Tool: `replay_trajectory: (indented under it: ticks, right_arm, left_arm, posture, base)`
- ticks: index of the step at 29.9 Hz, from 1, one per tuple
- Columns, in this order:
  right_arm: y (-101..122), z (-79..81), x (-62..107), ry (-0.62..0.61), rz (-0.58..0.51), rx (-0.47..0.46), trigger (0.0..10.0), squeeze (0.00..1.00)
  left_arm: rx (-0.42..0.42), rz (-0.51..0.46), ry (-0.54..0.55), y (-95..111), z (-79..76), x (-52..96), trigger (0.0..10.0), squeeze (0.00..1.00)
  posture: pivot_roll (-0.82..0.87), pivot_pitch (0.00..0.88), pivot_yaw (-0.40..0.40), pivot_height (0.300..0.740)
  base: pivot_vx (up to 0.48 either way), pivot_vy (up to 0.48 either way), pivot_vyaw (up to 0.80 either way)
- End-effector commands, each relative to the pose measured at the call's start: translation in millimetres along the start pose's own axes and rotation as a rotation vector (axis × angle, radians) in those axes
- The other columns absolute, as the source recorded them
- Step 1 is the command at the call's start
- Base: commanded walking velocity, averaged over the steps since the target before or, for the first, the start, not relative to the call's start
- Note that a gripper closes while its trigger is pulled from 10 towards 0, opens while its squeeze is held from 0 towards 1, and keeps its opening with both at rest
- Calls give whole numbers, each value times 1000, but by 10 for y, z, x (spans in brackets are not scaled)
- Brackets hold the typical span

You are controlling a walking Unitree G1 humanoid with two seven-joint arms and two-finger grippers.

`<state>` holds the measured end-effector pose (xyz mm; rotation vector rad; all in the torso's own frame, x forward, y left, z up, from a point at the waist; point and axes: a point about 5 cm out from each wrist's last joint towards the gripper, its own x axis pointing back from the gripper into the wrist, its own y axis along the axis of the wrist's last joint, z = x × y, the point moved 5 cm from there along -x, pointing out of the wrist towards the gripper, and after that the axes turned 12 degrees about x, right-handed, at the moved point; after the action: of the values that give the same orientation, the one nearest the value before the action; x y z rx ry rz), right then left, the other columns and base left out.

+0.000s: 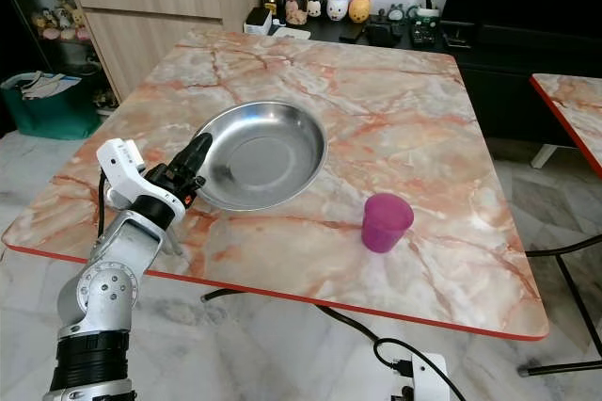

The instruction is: Setting the table

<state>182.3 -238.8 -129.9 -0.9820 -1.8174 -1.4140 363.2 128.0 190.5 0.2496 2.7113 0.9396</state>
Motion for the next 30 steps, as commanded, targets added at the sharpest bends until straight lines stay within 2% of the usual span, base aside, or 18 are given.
replay_trajectory:
  ticks: [1, 6, 18, 27, 30]
  right_arm:
    - [-14, -49, 3, -13, 5, -7, 10000, 0]
    - [-10, -54, 2, -13, 5, -2, 10000, 0]
    - [-12, -57, 0, -14, 10, -7, 10000, 0]
    - [-13, -55, 0, -10, 12, -3, 10000, 0]
    - [-6, -57, 0, -9, 9, 0, 10000, 0]
  left_arm:
    - [-14, -11, -47, 15, -127, -15, 10000, 0]
    - [-28, 13, -64, -51, -167, -27, 10000, 0]
    - [-21, 0, -69, -26, -178, -44, 10000, 0]
    - [-17, -6, -73, -21, -186, -53, 10000, 0]
    - [-17, -9, -75, -17, -192, -58, 10000, 0]
  posture:
    - [138, 0, -72, 740]
    - [140, 0, -76, 740]
    - [140, 0, -78, 740]
    - [139, 0, -79, 740]
    - [139, 0, -80, 740]
  base:
    - [0, -304, 0]
    - [0, -302, 0]
    - [0, -312, 0]
    - [0, -318, -554]
    - [0, -320, 0]
